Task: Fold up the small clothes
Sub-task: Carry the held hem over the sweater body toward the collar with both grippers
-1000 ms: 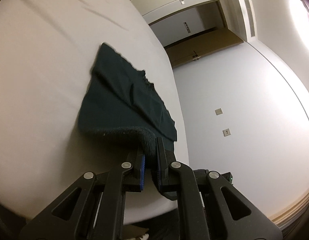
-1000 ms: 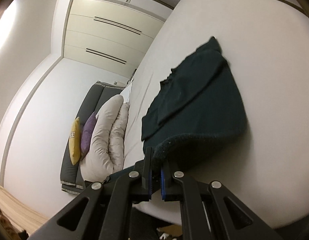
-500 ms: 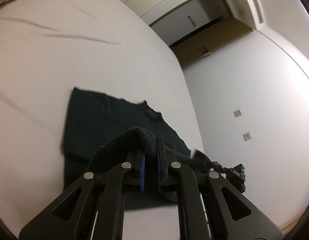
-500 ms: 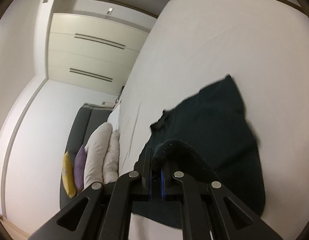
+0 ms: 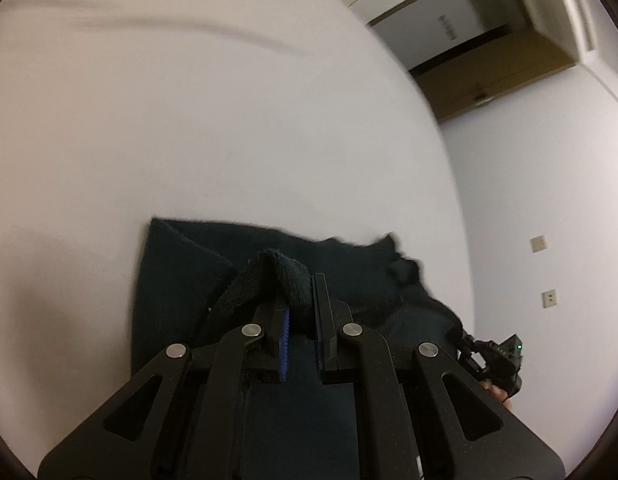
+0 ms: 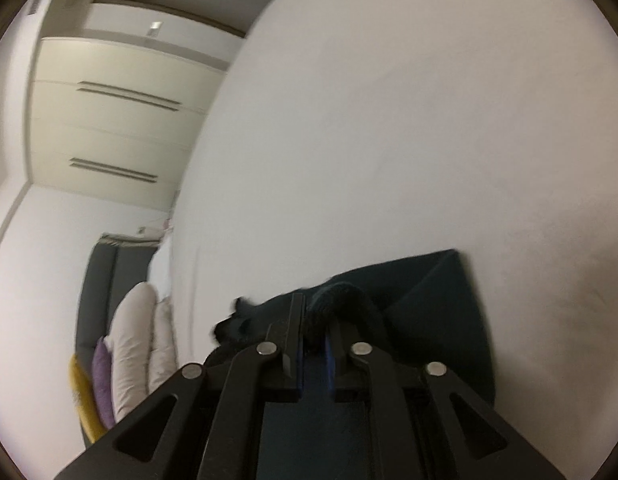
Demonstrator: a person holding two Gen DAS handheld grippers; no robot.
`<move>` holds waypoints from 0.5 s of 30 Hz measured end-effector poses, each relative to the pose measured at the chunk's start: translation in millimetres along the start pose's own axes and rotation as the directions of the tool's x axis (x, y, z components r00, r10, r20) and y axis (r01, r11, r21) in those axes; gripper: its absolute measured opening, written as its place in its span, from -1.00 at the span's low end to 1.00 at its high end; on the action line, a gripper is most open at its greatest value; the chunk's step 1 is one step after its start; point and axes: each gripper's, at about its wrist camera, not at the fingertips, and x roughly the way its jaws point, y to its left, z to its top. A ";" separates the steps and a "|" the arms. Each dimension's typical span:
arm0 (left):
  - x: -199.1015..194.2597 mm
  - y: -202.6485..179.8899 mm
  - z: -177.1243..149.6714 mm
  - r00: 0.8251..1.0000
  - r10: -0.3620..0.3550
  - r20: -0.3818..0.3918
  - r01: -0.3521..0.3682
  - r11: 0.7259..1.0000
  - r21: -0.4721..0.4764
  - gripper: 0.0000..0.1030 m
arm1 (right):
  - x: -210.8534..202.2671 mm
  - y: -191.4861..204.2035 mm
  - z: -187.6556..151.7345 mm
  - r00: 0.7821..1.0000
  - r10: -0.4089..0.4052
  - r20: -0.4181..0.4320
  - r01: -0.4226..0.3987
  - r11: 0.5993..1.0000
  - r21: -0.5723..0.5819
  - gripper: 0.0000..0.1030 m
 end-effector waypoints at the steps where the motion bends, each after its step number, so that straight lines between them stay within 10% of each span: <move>1: 8.1 4.6 2.4 1.000 0.005 -0.005 -0.005 1.000 -0.010 -0.82 | 5.2 -4.2 0.6 1.000 -0.025 0.004 0.025 1.000 0.014 -0.69; 7: 8.9 19.5 10.4 0.998 -0.058 0.004 0.058 0.997 -0.054 -0.28 | -4.1 1.7 1.1 0.994 0.063 0.085 -0.062 0.998 -0.021 0.46; 10: -12.3 16.6 15.5 0.994 -0.068 0.085 0.075 0.994 -0.076 0.52 | -20.9 -0.2 4.9 0.985 0.064 0.161 -0.068 0.998 0.018 0.67; 15: -38.0 2.7 18.7 0.987 -0.063 0.149 0.068 0.997 -0.030 0.52 | -38.5 3.0 0.1 0.982 0.042 0.185 -0.043 0.999 0.000 0.65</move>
